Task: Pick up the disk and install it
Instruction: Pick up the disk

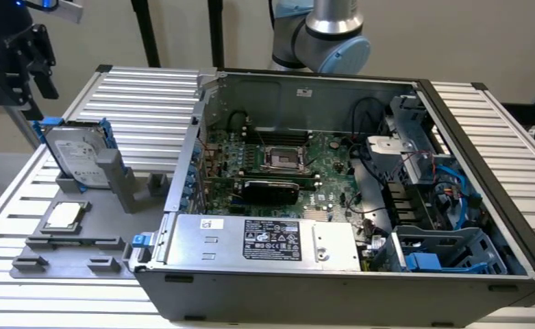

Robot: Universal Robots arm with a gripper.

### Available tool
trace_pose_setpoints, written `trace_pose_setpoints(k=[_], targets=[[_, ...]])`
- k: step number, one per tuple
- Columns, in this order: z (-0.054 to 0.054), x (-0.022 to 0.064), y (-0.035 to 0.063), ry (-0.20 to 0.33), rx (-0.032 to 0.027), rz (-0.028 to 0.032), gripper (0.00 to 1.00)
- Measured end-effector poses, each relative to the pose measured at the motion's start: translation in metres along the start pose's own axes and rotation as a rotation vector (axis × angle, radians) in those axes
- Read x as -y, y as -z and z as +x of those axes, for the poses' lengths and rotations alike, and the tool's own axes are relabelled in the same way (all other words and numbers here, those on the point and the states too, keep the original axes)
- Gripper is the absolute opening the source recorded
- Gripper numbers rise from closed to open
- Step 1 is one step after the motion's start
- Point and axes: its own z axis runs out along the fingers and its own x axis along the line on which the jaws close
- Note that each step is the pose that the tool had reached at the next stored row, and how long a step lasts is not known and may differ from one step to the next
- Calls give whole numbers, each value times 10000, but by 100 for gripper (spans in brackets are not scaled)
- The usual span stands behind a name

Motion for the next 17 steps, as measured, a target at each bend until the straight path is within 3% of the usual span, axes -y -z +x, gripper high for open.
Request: trace_pose_setpoints(k=[1, 5, 17], targets=[[0, 1, -16, 1, -1, 20, 60], [1, 3, -90, 1, -2, 60, 60], [3, 3, -306, -40, -2, 75, 60]])
